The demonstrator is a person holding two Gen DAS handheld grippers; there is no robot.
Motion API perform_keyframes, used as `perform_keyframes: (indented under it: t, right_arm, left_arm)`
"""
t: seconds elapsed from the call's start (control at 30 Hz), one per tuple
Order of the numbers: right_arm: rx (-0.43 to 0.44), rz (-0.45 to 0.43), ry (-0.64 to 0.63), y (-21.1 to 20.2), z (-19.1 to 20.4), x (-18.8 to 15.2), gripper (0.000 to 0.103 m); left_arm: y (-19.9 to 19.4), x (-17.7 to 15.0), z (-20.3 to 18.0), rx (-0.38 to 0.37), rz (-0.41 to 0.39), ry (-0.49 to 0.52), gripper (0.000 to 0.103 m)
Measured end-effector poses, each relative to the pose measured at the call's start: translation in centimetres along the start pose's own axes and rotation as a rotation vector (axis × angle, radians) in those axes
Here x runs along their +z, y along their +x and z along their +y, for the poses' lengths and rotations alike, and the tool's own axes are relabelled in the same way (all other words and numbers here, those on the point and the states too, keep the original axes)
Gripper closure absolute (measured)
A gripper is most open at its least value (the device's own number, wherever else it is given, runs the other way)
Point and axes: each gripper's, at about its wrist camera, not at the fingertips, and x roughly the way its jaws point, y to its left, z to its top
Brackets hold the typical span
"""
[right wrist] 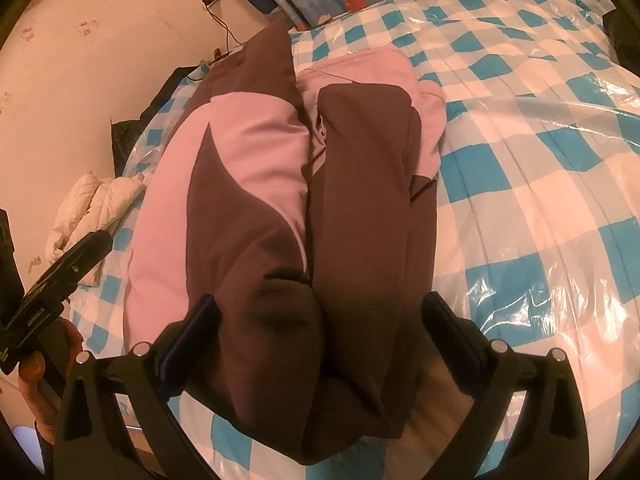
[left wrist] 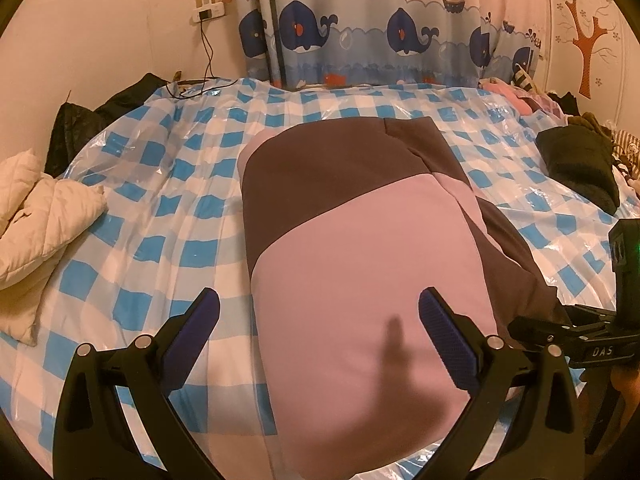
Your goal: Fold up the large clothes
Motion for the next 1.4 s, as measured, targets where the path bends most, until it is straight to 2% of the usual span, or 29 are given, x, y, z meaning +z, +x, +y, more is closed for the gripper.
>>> perform_keyframes:
  t: [0.17, 0.27, 0.37, 0.4, 0.5, 0.67, 1.17, 1.4]
  right_arm:
    - [-0.016, -0.006, -0.012, -0.2, 0.4, -0.1, 0.007]
    - [-0.056, -0.026, -0.049, -0.9, 1.1, 0.0, 0.007]
    - [-0.147, -0.077, -0.117, -2.2, 2.6, 0.1, 0.007]
    - [-0.212, -0.099, -0.15, -2.9, 3.4, 0.1, 0.007]
    - [-0.32, -0.159, -0.198, -4.5, 5.0, 0.2, 0.007]
    - [-0.403, -0.193, -0.254, -6.2, 7.1, 0.5, 0.007]
    - [-0.405, -0.095, -0.216, -5.7, 8.6, 0.5, 0.007]
    - [-0.41, -0.089, -0.224, -5.4, 9.1, 0.6, 0.007]
  left_arm:
    - [0.1, 0.0, -0.3, -0.003, 0.006, 0.01, 0.008]
    - [0.1, 0.0, -0.3, -0.006, 0.007, 0.007, 0.008]
    - [0.1, 0.0, -0.5, -0.015, 0.011, -0.002, 0.008]
    - [0.0, 0.0, -0.6, -0.017, 0.012, -0.004, 0.008]
    - [-0.1, 0.0, -0.8, -0.015, 0.014, -0.006, 0.008]
    - [-0.5, -0.4, -0.8, -0.018, 0.019, -0.004, 0.008]
    - [-0.5, -0.7, -0.4, -0.016, 0.076, -0.042, 0.008]
    - [-0.6, -0.7, -1.0, -0.054, 0.09, -0.064, 0.008]
